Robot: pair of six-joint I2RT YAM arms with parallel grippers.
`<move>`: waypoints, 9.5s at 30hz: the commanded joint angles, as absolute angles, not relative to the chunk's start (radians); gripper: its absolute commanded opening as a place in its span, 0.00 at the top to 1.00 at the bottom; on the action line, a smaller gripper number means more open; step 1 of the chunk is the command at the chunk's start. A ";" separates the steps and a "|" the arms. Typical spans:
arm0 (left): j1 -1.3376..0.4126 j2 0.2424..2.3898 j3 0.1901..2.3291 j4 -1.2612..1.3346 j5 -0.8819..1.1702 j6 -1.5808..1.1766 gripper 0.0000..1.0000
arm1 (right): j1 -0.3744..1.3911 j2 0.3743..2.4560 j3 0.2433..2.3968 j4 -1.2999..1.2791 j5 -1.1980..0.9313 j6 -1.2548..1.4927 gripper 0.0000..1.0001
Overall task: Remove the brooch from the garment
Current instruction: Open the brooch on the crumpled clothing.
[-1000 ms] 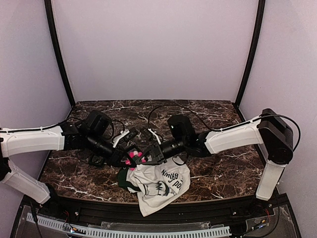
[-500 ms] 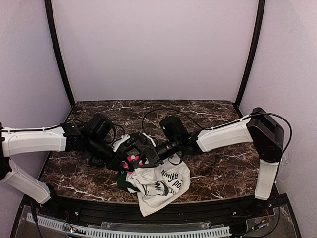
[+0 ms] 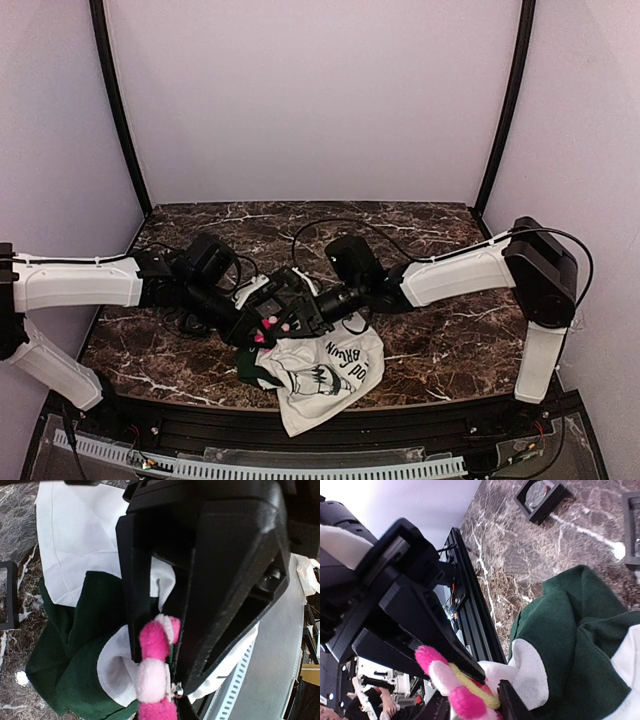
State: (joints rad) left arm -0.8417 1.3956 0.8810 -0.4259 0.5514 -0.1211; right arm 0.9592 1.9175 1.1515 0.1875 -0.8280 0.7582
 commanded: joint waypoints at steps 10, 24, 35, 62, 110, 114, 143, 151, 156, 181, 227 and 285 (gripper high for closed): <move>-0.781 1.380 0.920 -0.135 0.840 -0.188 0.99 | 0.951 1.682 1.004 0.420 -0.740 0.647 0.37; -0.737 1.353 0.904 -0.090 0.919 -0.200 0.99 | 0.945 1.565 0.930 0.412 -0.754 0.584 0.19; -0.738 1.347 0.894 -0.067 0.961 -0.214 0.99 | 0.946 1.625 0.914 0.519 -0.858 0.632 0.42; -0.738 1.358 0.911 -0.107 0.898 -0.198 0.99 | 0.924 1.577 0.863 0.579 -0.741 0.708 1.00; -0.738 1.363 0.915 -0.058 0.825 -0.257 0.88 | 0.960 1.624 0.955 0.402 -0.716 0.618 1.00; -0.737 1.364 0.912 -0.051 0.842 -0.260 0.97 | 0.960 1.615 0.957 0.393 -0.720 0.609 0.99; -0.738 1.342 0.882 0.021 0.894 -0.282 0.99 | 0.928 1.533 0.946 0.308 -0.482 0.643 0.30; -0.738 1.334 0.879 0.019 0.879 -0.276 0.99 | 0.915 1.526 0.923 0.309 -0.456 0.663 0.30; -0.737 1.334 0.880 0.018 0.878 -0.278 0.99 | 0.907 1.519 0.914 0.313 -0.449 0.668 0.30; -0.737 1.367 0.904 -0.043 0.842 -0.264 0.99 | 0.926 1.554 0.955 0.401 -0.601 0.649 0.31; -0.687 1.175 0.862 0.107 0.815 -0.321 0.99 | 1.004 1.453 0.891 0.442 -0.444 0.620 1.00; -0.687 1.241 0.876 0.087 0.978 -0.322 0.99 | 1.006 1.551 1.095 0.213 -0.459 0.595 0.31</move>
